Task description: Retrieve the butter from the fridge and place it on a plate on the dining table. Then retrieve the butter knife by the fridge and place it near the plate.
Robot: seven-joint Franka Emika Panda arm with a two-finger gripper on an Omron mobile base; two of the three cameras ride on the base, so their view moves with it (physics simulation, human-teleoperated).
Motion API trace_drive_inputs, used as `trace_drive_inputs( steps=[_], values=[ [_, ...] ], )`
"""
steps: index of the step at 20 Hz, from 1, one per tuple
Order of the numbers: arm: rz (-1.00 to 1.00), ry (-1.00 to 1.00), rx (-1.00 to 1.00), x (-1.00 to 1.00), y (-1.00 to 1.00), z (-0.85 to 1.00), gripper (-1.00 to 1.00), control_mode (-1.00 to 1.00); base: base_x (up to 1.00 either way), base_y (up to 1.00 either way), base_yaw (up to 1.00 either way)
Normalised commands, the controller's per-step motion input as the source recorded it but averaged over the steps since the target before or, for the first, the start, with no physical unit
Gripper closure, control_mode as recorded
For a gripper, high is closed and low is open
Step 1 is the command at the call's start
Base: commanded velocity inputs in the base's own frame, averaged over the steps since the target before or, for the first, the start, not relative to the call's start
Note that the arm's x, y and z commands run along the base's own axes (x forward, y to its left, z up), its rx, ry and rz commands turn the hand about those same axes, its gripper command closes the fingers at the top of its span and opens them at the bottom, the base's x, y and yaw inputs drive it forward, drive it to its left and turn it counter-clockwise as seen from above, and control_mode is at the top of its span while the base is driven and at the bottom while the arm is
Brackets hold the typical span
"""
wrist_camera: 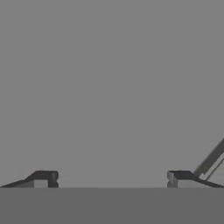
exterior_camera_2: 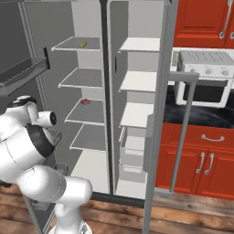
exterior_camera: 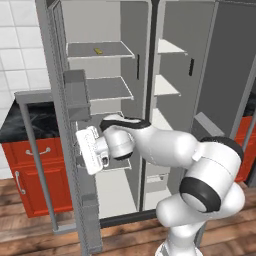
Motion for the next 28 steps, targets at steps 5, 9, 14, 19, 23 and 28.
trace_drive_inputs(
  steps=[5, 9, 14, 19, 23, 28],
  values=[
    [0.0, 0.0, -0.02, 0.0, 0.43, 0.0, -1.0, -1.0, 0.0, 0.0, 0.0],
    [0.0, 0.0, -0.05, 0.0, 0.18, 0.0, -1.0, -1.0, 0.0, 0.0, 0.0],
    [0.0, 0.0, -0.15, 0.0, -0.54, 0.0, -1.0, -1.0, 0.0, 0.0, 0.0],
    [0.04, -0.06, -0.24, -0.01, -0.99, 0.0, -1.0, -1.0, 0.0, 0.0, 0.0],
    [0.18, -0.02, -0.56, -0.08, -0.89, 0.0, -1.0, -1.0, 0.0, 0.0, 0.0],
    [0.26, 0.0, -0.73, -0.04, -0.88, 0.0, -1.0, -1.0, 0.0, 0.0, 0.0]
  ],
)
